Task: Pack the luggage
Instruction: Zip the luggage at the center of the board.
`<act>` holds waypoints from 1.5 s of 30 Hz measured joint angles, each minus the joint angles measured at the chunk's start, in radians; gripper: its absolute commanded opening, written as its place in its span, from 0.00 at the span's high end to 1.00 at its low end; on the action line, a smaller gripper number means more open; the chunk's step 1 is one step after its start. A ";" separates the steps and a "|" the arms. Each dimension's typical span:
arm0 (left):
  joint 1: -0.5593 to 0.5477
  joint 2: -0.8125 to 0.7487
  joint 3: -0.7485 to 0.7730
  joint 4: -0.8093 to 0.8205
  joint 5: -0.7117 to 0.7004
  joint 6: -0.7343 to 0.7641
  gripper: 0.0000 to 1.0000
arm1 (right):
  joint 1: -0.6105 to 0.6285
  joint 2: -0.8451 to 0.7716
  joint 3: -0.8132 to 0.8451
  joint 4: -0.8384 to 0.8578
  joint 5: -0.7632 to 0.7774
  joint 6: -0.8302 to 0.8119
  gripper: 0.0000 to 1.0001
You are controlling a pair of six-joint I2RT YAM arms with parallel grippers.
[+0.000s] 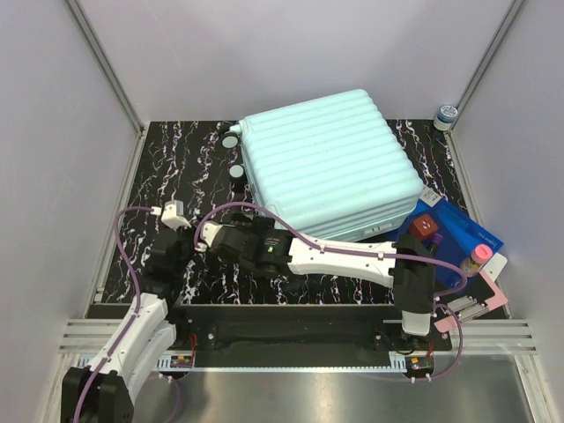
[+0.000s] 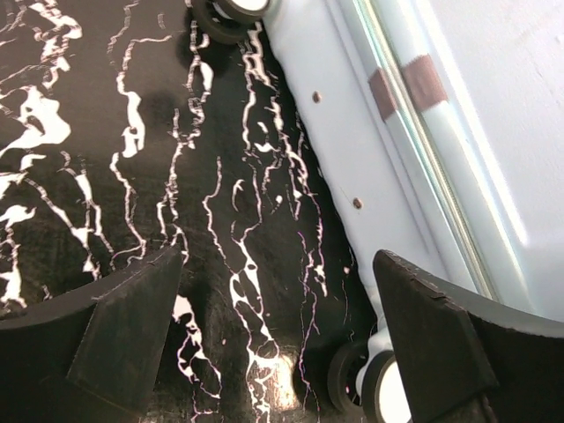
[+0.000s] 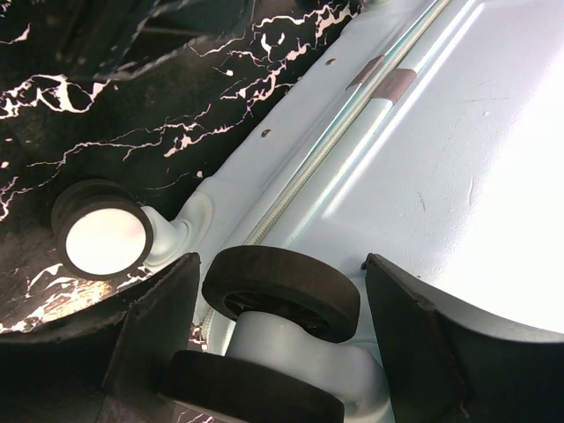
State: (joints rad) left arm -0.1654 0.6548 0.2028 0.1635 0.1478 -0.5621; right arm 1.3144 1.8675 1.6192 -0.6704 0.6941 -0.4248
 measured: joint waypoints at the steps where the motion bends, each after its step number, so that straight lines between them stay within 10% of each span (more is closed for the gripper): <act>1: 0.000 -0.002 -0.003 0.008 0.009 0.008 0.09 | -0.001 -0.002 0.000 -0.001 -0.005 0.003 0.63; 8: -0.063 -0.033 -0.036 0.069 0.032 0.068 0.12 | -0.018 -0.029 0.000 -0.010 -0.066 0.036 1.00; 32: -0.426 -0.287 -0.155 0.122 -0.040 0.099 0.20 | -0.182 -0.175 0.080 0.094 -0.218 0.274 1.00; 45: -0.784 0.151 -0.156 0.397 -0.307 0.169 0.20 | -0.209 -0.177 0.079 0.094 -0.237 0.303 1.00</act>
State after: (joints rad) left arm -0.9489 0.8055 0.0471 0.5610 -0.1589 -0.3927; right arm 1.1057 1.6905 1.6978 -0.5762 0.4576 -0.1223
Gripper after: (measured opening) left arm 0.808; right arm 0.009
